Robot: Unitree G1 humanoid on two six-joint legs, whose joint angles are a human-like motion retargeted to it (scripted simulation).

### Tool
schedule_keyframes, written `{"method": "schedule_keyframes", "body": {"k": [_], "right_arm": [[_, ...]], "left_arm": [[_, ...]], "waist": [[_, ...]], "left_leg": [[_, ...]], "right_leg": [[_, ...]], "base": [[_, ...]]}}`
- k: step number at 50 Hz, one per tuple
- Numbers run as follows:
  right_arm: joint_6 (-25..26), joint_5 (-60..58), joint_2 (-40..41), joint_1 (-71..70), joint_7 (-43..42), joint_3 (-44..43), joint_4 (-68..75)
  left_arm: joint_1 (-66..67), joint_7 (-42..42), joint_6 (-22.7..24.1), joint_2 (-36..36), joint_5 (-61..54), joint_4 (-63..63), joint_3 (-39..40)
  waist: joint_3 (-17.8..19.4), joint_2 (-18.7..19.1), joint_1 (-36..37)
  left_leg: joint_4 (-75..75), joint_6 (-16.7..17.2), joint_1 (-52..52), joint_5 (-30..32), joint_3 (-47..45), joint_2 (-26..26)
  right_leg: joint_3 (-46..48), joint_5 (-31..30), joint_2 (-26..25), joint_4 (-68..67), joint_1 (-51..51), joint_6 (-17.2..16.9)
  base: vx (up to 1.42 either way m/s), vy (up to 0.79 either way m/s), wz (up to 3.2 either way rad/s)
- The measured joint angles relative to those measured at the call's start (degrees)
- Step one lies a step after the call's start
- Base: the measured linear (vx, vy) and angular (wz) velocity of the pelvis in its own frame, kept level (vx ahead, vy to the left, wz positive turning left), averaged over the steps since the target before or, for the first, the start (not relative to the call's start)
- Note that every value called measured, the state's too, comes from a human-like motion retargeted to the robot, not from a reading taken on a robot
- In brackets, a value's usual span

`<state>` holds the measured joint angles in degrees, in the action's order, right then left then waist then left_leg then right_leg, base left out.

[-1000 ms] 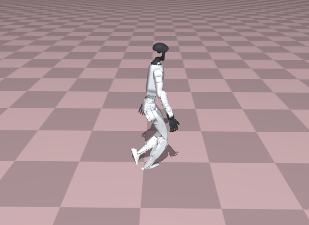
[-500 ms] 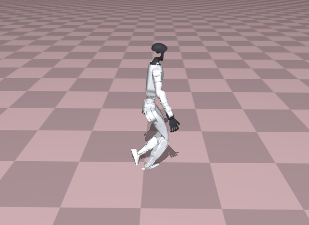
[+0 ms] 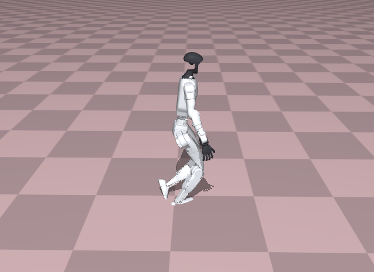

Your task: Sport exercise

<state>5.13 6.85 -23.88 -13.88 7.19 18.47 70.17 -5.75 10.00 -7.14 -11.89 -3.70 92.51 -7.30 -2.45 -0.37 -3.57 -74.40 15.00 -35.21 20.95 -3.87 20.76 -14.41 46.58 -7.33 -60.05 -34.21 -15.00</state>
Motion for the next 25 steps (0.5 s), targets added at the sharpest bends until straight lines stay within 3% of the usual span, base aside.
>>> {"method": "schedule_keyframes", "body": {"k": [9,15,25], "right_arm": [[0.6,2.5,-8.8,2.2,3.5,-3.5,3.6],[0.8,3.8,-17.1,2.9,6.1,-7.6,4.9],[0.4,3.4,-37.2,5.8,7.1,-17.3,8.1]], "left_arm": [[-5.5,3.1,-1.0,-8.1,-1.8,-2.9,1.1],[-8.8,3.2,-1.4,-18.9,-2.7,-3.3,4.1],[-8.4,2.1,-0.5,-34.1,-4.3,0.0,13.0]], "waist": [[-0.9,-0.7,-0.7],[-0.5,-1.1,-1.6],[1.3,-1.2,-3.0]], "left_leg": [[-0.1,0.0,-0.3,-0.9,-0.9,0.9],[-1.4,0.0,0.3,-3.0,-1.1,1.3],[-3.1,0.0,3.0,-13.0,-0.3,-0.9]], "right_leg": [[-1.7,0.7,1.8,-0.7,-0.1,0.0],[-3.3,1.5,1.7,-5.0,-0.6,0.0],[-1.8,2.3,2.4,-13.4,-0.9,2.7]], "base": [[0.00,0.00,0.00],[0.00,0.00,0.00],[0.01,-0.02,0.00]]}}
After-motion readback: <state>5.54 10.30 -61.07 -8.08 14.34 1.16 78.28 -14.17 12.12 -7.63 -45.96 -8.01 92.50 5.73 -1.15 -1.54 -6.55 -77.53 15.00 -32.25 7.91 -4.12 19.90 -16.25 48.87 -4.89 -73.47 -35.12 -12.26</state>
